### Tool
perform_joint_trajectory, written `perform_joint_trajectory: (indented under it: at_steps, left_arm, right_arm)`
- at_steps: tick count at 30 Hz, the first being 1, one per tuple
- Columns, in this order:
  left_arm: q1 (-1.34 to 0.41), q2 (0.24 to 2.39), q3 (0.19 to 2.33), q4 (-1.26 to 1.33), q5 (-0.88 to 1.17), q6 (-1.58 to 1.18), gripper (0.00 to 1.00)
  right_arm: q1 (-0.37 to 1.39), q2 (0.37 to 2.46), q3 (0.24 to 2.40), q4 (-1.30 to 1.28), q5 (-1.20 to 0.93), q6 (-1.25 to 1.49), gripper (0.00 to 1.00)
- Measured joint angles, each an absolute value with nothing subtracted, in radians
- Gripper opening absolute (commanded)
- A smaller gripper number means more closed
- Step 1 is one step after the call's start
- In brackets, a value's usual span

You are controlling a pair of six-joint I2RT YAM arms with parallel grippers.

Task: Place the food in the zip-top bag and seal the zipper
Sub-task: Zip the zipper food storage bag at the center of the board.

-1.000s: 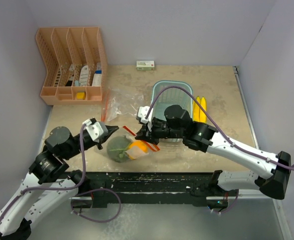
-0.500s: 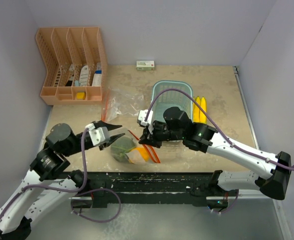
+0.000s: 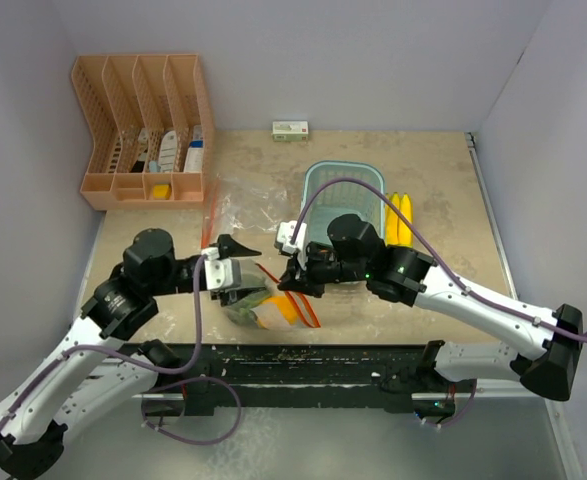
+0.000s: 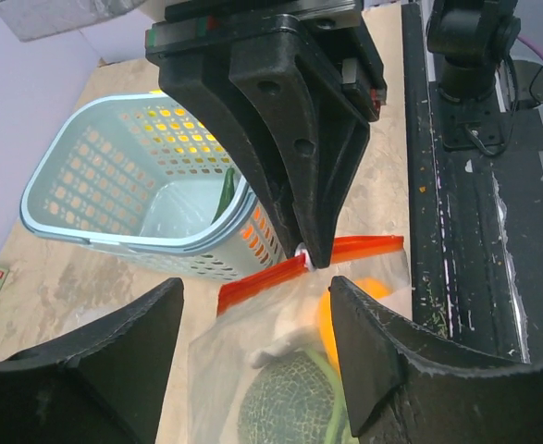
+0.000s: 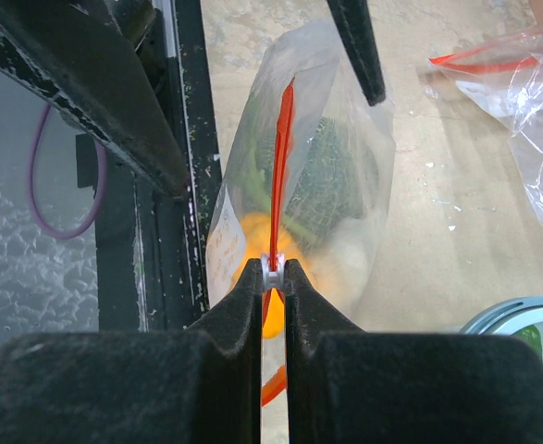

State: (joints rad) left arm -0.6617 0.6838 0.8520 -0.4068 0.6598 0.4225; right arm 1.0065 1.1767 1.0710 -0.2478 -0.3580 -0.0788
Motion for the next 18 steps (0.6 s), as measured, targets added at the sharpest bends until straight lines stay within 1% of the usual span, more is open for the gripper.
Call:
perform_joint_trajectory:
  at_steps: [3,6,8,9,10,12,13,18]
  left_arm:
    - [-0.662,0.710,0.852,-0.381,0.664,0.422,0.63]
    - [-0.662,0.751,0.852,-0.371,0.667,0.417,0.52]
    - [-0.662,0.780,0.852,-0.369,0.669,0.412,0.47]
    - [-0.662,0.791,0.851,-0.369,0.670,0.411,0.41]
    - [-0.662,0.796,0.850,-0.369,0.670,0.411,0.33]
    - [-0.662,0.804,0.843,-0.367,0.680,0.406,0.06]
    - [-0.662,0.804,0.842,-0.367,0.681,0.405,0.00]
    - [-0.662,0.805,0.839,-0.364,0.693,0.397,0.00]
  right_arm:
    - [1.007,1.174,1.071,-0.250,-0.358,-0.079,0.06]
    - [1.007,1.171,1.071,-0.252,-0.358,-0.080,0.06]
    - [1.007,1.169,1.071,-0.252,-0.359,-0.081,0.06]
    - [1.007,1.169,1.071,-0.252,-0.359,-0.082,0.06]
    - [1.007,1.169,1.071,-0.252,-0.359,-0.082,0.06]
    - [1.007,1.169,1.071,-0.252,-0.359,-0.083,0.06]
    - [1.007,1.169,1.071,-0.252,-0.359,-0.083,0.06]
    - [1.000,1.168,1.071,-0.253,-0.357,-0.086,0.06]
